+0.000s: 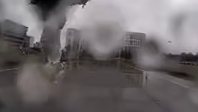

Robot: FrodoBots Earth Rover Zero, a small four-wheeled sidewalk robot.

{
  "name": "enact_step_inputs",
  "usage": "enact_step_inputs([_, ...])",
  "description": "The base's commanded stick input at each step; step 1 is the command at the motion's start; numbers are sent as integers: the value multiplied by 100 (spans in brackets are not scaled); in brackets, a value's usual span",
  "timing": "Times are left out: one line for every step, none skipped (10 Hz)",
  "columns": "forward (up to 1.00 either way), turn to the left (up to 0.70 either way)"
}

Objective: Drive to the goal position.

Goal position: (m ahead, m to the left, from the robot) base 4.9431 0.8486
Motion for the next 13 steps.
enact_step_inputs([7,0])
enact_step_inputs([7,0])
enact_step_inputs([7,0])
enact_step_inputs([7,0])
enact_step_inputs([7,0])
enact_step_inputs([7,0])
enact_step_inputs([7,0])
enact_step_inputs([7,0])
enact_step_inputs([7,0])
enact_step_inputs([7,0])
enact_step_inputs([7,0])
enact_step_inputs([7,0])
enact_step_inputs([7,0])
